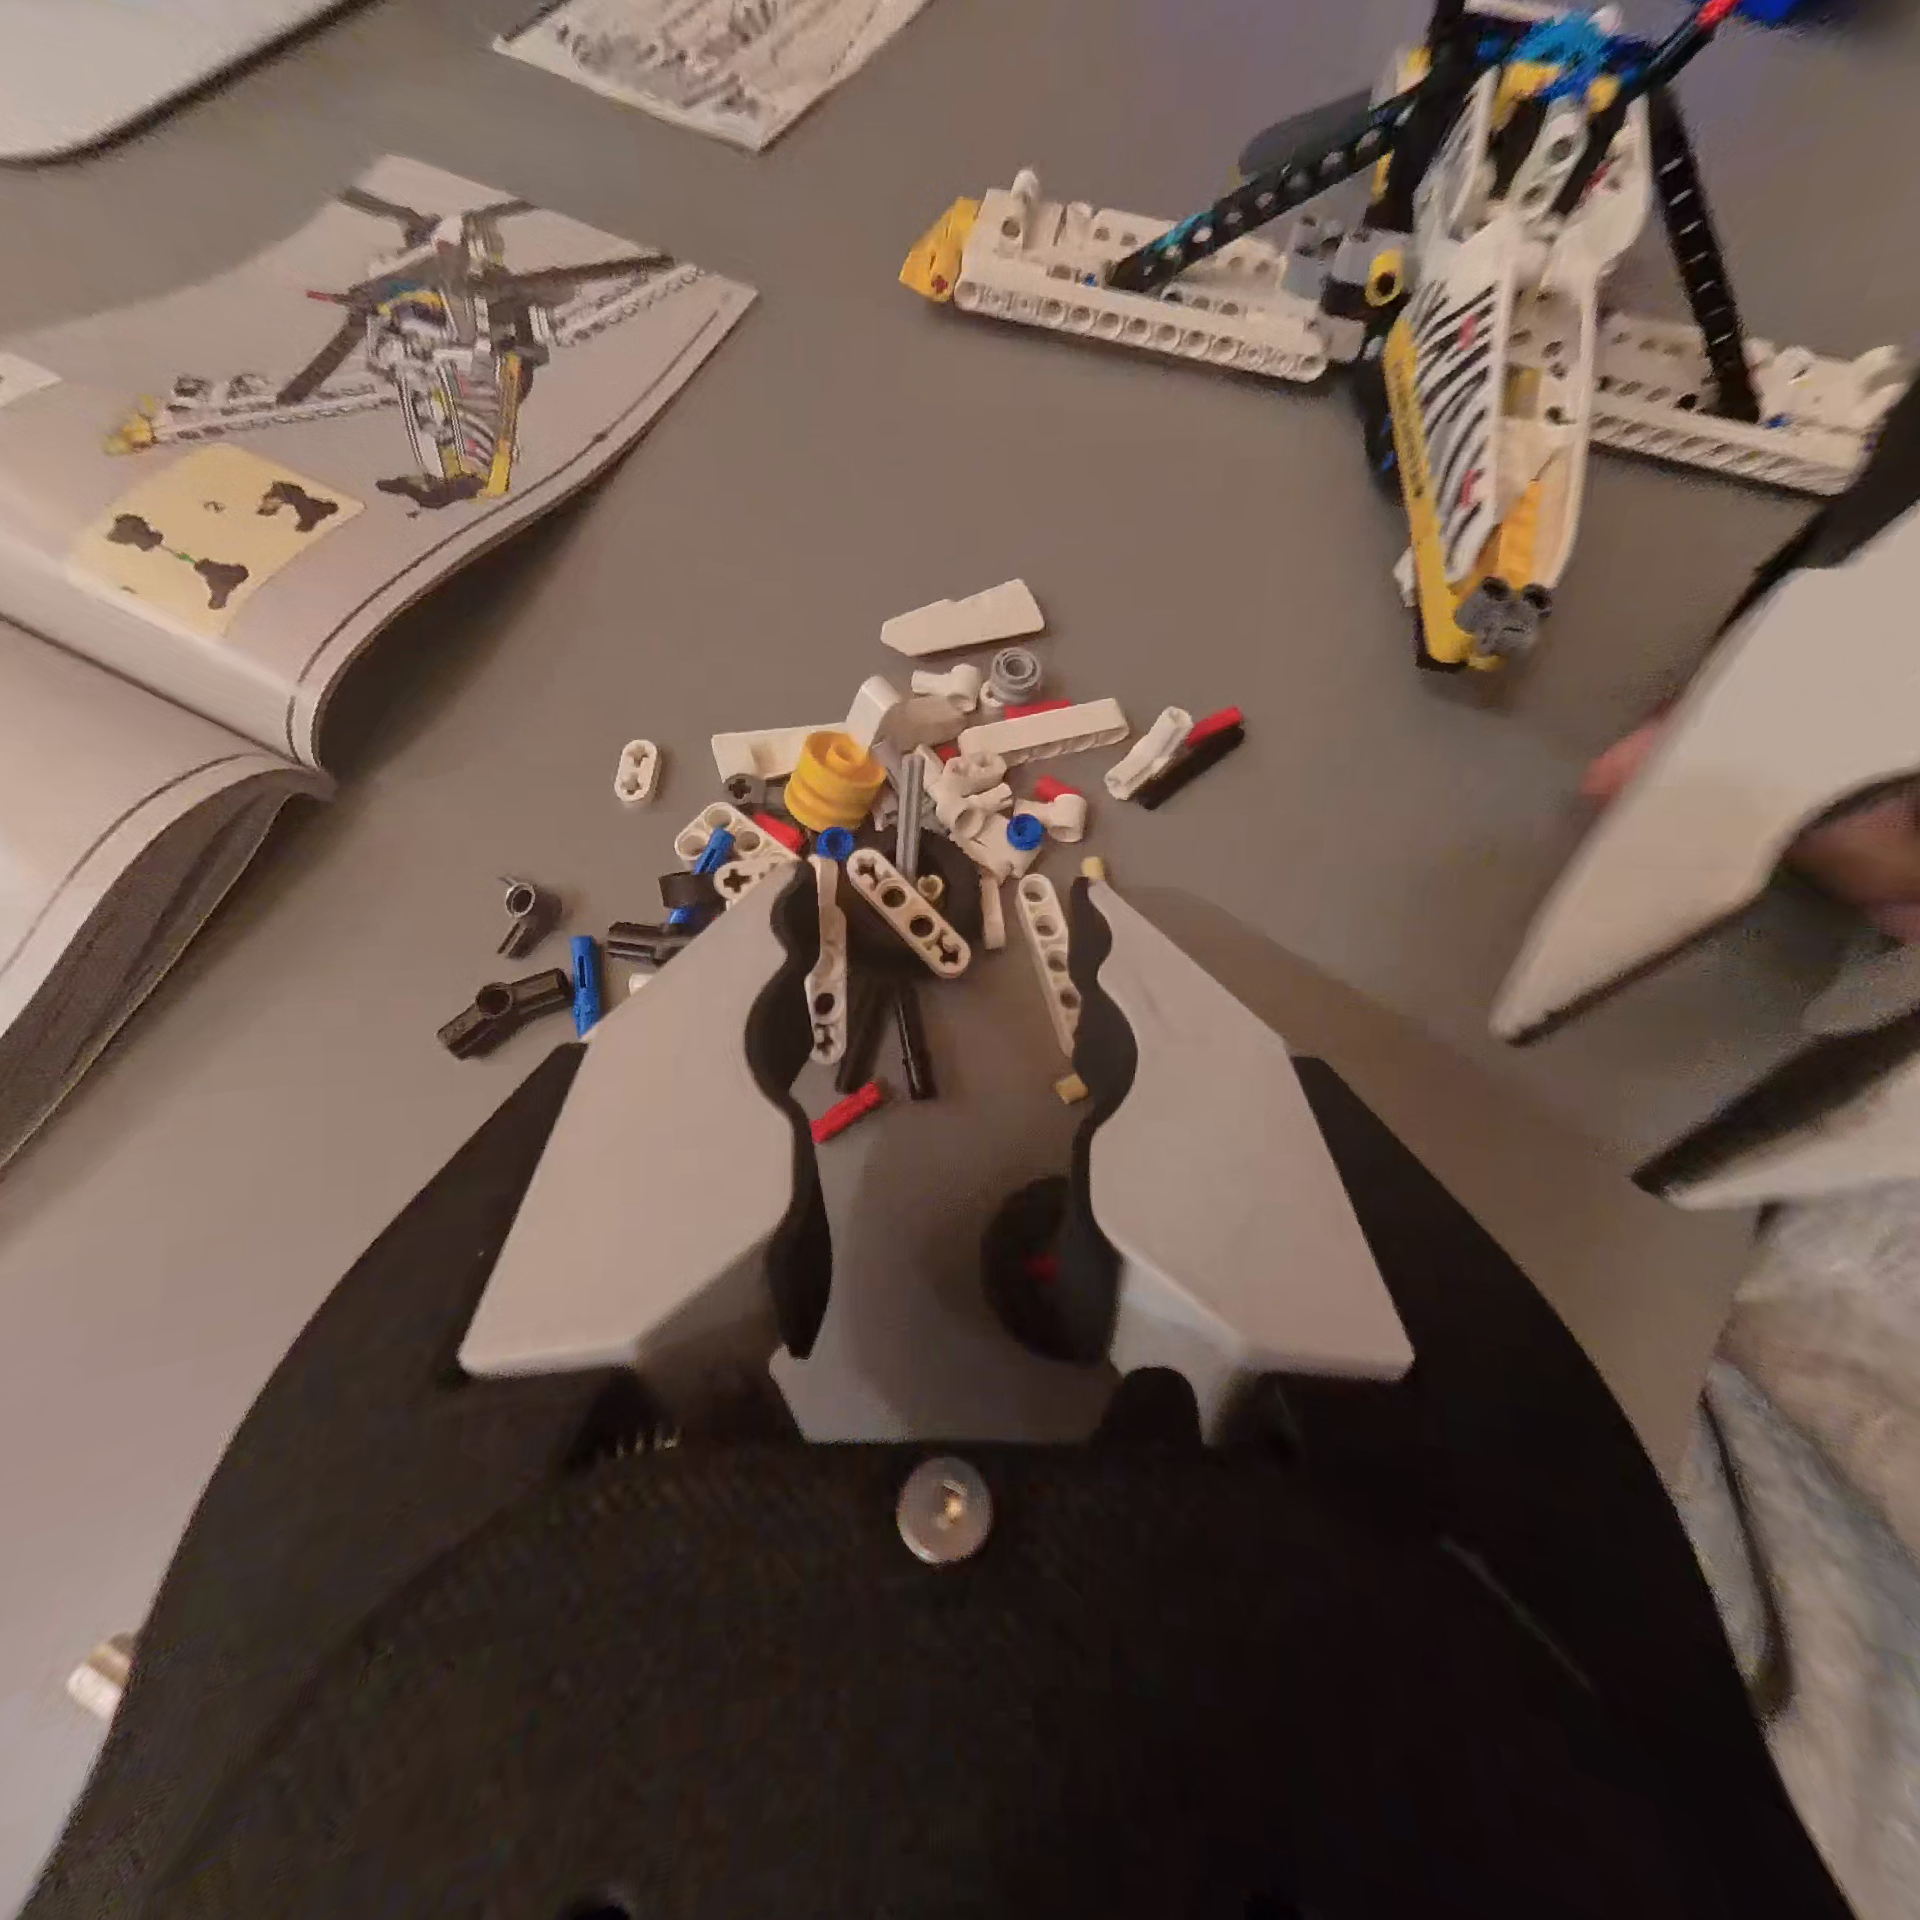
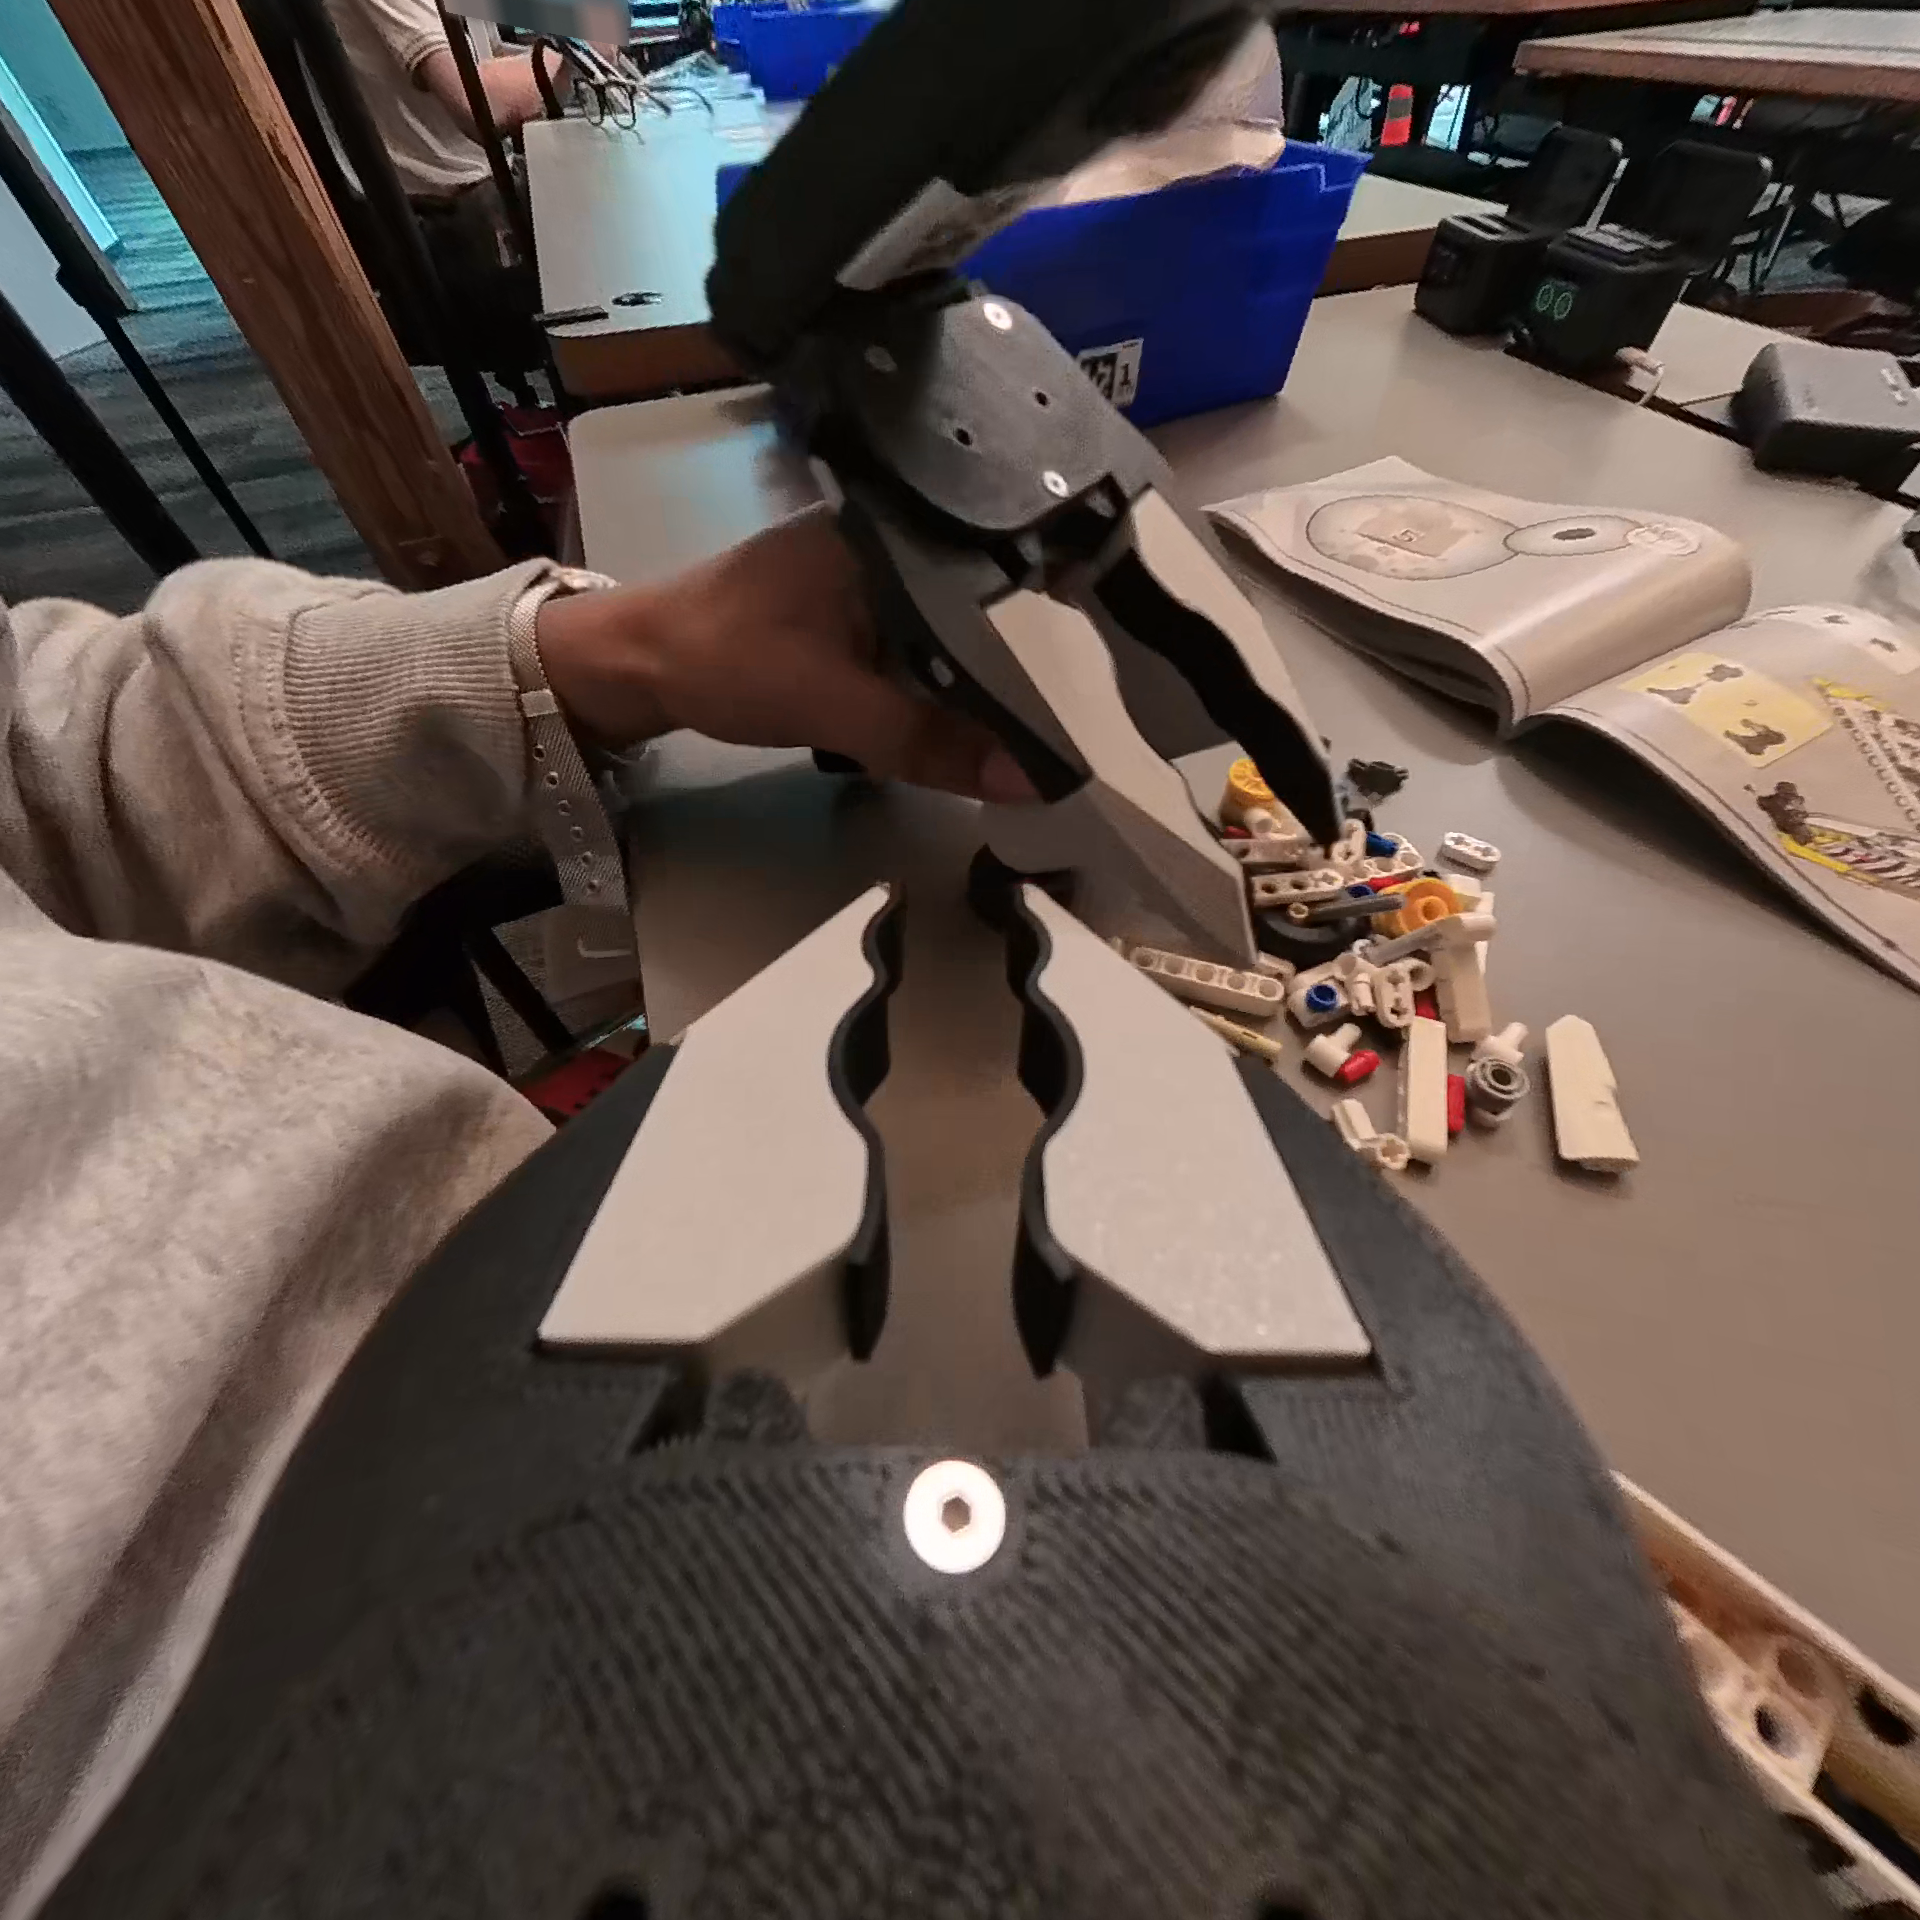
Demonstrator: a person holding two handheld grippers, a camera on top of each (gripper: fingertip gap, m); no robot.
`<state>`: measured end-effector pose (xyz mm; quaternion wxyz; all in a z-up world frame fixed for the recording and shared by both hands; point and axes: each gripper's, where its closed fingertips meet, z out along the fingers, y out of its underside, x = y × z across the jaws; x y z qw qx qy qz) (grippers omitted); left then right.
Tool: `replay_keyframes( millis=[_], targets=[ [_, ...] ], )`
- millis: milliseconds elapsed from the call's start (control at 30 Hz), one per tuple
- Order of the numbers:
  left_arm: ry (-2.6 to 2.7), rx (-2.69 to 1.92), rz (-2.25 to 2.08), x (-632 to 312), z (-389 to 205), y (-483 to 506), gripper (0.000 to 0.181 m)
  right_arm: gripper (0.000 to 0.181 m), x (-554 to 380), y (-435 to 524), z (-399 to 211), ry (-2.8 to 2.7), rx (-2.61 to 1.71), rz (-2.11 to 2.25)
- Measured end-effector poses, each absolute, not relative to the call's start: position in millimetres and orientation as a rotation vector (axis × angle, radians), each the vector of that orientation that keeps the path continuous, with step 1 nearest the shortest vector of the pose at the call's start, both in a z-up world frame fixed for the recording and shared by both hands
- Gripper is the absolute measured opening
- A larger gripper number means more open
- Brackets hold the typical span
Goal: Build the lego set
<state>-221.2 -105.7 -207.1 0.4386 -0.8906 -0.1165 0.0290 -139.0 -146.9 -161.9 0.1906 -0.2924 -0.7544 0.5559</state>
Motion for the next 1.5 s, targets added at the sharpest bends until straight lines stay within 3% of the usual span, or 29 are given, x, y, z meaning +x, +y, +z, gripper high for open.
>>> replay_keyframes(
  millis=[100,200,1033,1300,1500],
  targets=[
    [-0.332,-2.302,0.049,-227.1,-219.9,-105.1,0.047,0.017,-137.8,-146.9,-159.8,-2.104,-0.801,1.565],
    [-0.367,-2.245,-0.018,-227.5,-216.6,-102.6,0.032,0.017,-137.7,-146.7,-159.0,-2.098,-0.794,1.564],
    [-0.517,-1.937,-0.194,-251.7,-179.2,-146.3,0.032,0.018,-139.1,-147.1,-158.7,-2.103,-0.786,1.573],
    [-0.775,-1.992,0.021,-295.4,-199.3,-193.3,0.032,0.018,-139.0,-147.1,-158.2,-2.1,-0.782,1.574],
    [-0.758,-1.974,-0.109,-284.8,-199.7,-185.9,0.032,0.018,-139.0,-147.2,-158.6,-2.101,-0.781,1.568]
  ],
)
